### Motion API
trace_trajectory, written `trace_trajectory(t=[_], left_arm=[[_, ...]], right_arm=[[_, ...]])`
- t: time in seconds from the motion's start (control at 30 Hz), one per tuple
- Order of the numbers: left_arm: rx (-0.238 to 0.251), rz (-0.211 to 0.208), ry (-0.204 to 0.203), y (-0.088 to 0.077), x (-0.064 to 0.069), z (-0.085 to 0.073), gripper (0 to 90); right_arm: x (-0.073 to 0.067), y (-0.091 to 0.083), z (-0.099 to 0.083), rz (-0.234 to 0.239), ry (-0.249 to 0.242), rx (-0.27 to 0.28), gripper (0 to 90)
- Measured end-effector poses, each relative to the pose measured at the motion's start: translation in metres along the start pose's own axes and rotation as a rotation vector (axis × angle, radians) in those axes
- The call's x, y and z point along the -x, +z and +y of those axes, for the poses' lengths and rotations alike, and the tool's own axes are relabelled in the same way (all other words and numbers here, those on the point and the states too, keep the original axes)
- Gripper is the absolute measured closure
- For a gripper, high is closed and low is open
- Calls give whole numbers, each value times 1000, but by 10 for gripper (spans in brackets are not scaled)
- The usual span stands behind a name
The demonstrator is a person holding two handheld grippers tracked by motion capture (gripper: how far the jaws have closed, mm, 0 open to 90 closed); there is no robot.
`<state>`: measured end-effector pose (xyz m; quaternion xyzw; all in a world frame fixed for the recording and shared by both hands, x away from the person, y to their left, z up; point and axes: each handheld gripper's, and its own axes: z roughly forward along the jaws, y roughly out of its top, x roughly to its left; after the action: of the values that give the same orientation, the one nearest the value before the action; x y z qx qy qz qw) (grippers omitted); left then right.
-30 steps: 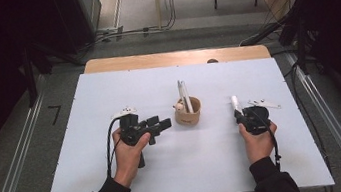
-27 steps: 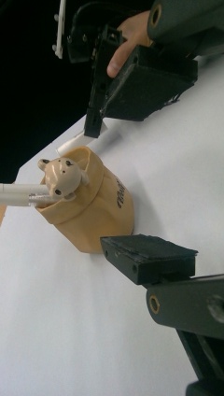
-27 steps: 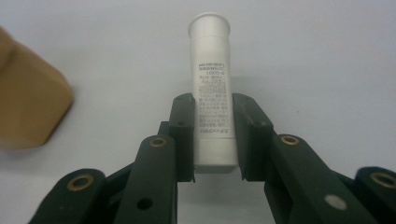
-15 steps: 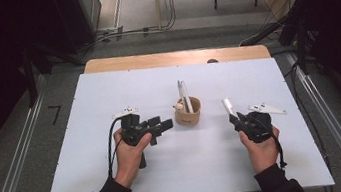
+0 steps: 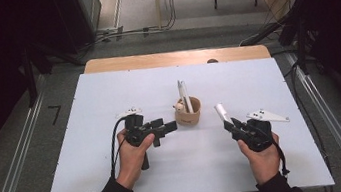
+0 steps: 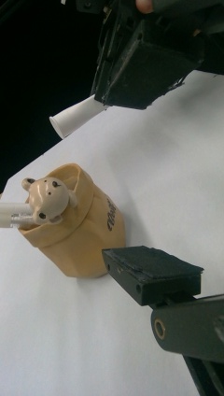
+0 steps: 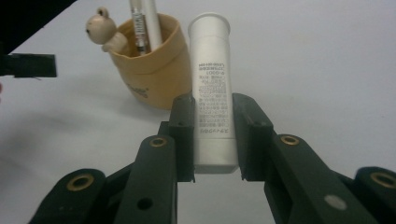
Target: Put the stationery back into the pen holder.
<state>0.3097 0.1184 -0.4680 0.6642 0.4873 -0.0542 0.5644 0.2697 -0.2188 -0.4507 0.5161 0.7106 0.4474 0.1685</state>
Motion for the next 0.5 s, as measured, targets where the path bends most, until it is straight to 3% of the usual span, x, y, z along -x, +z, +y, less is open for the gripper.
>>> trace_trajectory(t=[0.5], left_arm=[[-23, -43, -33, 6, 5, 0, 243]], right_arm=[[-31, -2, -2, 105, -71, 4, 694]])
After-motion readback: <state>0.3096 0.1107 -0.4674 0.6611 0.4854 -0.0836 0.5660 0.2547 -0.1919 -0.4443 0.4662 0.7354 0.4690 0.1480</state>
